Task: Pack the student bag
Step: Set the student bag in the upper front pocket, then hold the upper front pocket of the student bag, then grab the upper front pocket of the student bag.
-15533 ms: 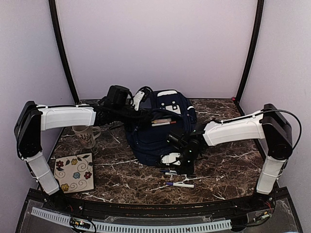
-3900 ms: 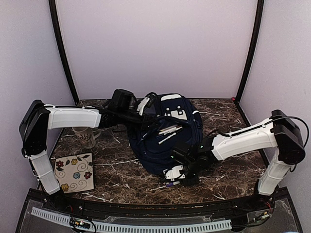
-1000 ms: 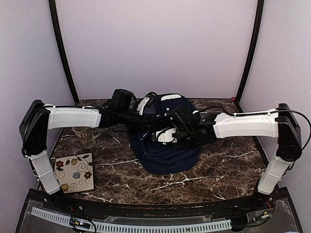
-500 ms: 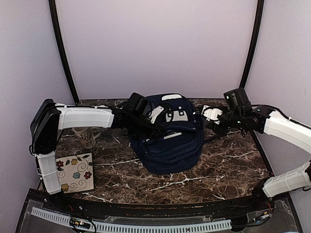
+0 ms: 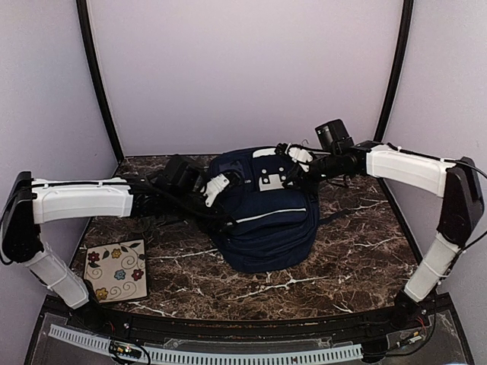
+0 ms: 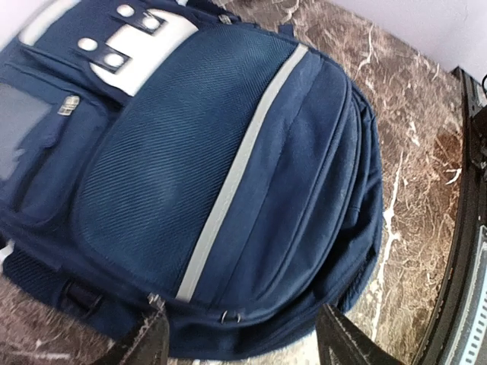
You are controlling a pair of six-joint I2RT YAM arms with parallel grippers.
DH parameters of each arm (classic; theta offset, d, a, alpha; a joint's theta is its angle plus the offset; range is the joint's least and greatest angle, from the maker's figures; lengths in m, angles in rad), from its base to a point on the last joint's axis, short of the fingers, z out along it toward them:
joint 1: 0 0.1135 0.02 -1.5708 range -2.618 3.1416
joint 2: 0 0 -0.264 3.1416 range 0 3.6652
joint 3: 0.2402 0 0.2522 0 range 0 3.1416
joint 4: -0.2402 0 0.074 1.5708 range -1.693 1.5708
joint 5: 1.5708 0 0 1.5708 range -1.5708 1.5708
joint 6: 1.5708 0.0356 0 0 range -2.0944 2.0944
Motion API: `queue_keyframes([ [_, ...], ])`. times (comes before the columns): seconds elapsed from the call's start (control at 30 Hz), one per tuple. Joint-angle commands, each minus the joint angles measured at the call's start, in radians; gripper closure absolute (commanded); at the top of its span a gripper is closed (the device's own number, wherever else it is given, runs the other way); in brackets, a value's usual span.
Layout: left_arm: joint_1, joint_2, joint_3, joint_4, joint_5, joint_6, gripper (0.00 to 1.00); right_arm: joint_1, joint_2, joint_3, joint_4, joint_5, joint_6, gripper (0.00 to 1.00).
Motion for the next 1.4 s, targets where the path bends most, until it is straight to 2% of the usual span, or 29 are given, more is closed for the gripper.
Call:
queue_keyframes([
  [0.0, 0.038, -0.119, -0.137, 0.054, -0.054, -0.051, 0.32, 0.036, 0.132, 0.055, -0.008, -0.125, 0.065, 0.67],
  [0.1, 0.068, -0.116, -0.21, 0.092, -0.06, -0.071, 0.35, 0.066, 0.163, 0.047, -0.002, -0.105, 0.071, 0.68],
  [0.23, 0.113, -0.103, -0.284, 0.207, -0.042, -0.083, 0.33, 0.087, 0.187, 0.045, -0.001, -0.031, 0.063, 0.68],
  [0.4, 0.125, -0.043, -0.261, 0.257, -0.024, -0.027, 0.34, 0.087, 0.221, 0.056, -0.016, 0.004, 0.065, 0.68],
  [0.87, 0.128, 0.105, -0.199, 0.292, -0.069, 0.109, 0.47, 0.087, 0.243, 0.038, -0.038, 0.011, 0.054, 0.67],
  [1.03, 0.128, 0.123, -0.204, 0.335, -0.058, 0.124, 0.56, 0.087, 0.25, 0.036, -0.039, 0.0, 0.053, 0.67],
  [1.37, 0.128, 0.114, -0.212, 0.34, -0.083, 0.132, 0.84, 0.087, 0.269, 0.037, -0.047, -0.009, 0.054, 0.67],
])
